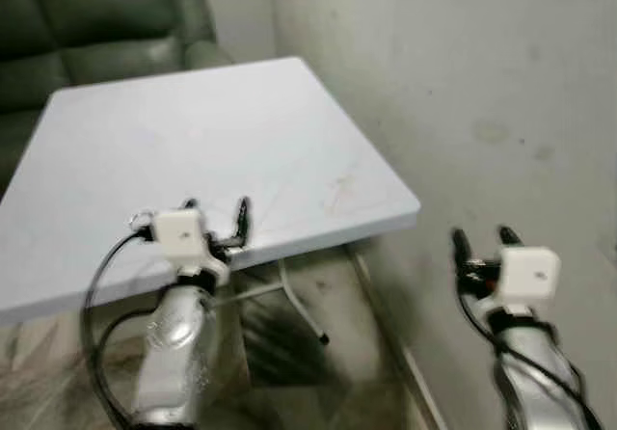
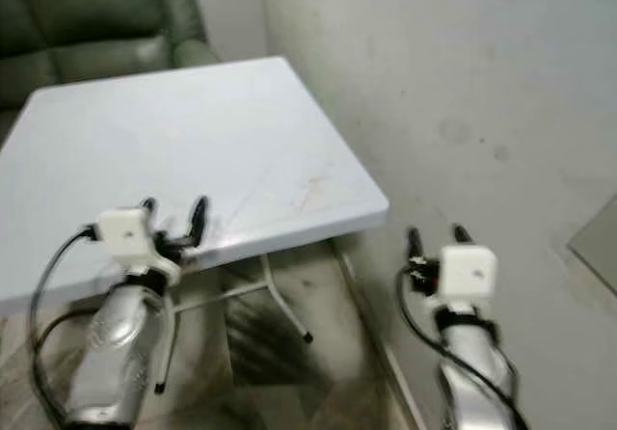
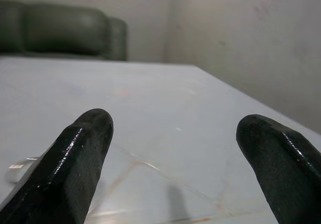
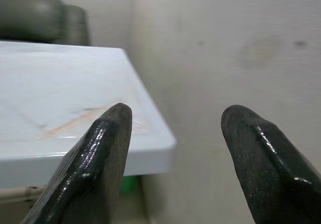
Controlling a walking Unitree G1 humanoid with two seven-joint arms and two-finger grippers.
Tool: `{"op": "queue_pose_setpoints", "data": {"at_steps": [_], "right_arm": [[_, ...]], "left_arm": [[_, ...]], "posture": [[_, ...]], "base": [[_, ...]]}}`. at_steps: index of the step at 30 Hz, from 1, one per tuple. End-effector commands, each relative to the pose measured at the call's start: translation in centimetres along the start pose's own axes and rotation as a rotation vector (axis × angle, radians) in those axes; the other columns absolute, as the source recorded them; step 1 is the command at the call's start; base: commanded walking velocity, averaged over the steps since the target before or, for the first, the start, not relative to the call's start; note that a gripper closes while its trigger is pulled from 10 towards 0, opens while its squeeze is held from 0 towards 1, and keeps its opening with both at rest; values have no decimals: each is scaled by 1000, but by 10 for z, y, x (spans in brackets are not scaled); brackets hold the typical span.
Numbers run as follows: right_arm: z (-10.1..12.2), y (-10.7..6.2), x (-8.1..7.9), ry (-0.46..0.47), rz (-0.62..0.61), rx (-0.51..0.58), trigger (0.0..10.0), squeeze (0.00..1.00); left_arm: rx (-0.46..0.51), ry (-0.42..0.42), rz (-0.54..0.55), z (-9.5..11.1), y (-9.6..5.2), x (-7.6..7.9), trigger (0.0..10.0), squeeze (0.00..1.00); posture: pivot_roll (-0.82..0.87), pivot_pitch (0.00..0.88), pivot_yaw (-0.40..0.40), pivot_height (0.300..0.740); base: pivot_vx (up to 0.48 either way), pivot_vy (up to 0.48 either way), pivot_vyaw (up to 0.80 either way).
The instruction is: Hang keys on a hook
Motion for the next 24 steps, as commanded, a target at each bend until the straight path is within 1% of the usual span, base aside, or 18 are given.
{"op": "queue_pose_setpoints", "data": {"at_steps": [1, 14, 19, 21, 24], "right_arm": [[1, -1, 8, -12, -19, -3, 10000, 0], [4, 2, 5, -5, -13, 9, 10000, 0], [5, 5, 5, -1, -15, 13, 10000, 0], [5, 6, 4, 20, -13, 24, 10000, 0], [7, 8, 2, 25, -8, 29, 10000, 0]], "left_arm": [[8, -11, -15, 3, 1, 7, 10000, 0], [11, -29, -25, 6, 4, 8, 10000, 0], [11, -33, -28, 7, 7, 9, 10000, 0], [14, -41, -28, 8, 9, 9, 10000, 0], [14, -49, -32, 8, 12, 9, 10000, 0]], "posture": [[-35, 0, -8, 740], [-36, 0, -5, 740], [-36, 0, -4, 740], [-37, 0, -3, 740], [-38, 0, -2, 740]], "base": [[0, 0, 800], [0, 0, 800], [0, 0, 800], [0, 0, 800], [0, 0, 0]]}}
Point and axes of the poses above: a point about 5 cm out from each wrist's last joint towards the gripper, its own y axis pointing out of the wrist towards the gripper, its own z axis along the axis of the wrist's last joint, x = y × z, the point moved 2 cm from there along y, pointing out of the wrist towards the gripper, and after that the axes turned 12 degrees about y, right-handed, at the moved point
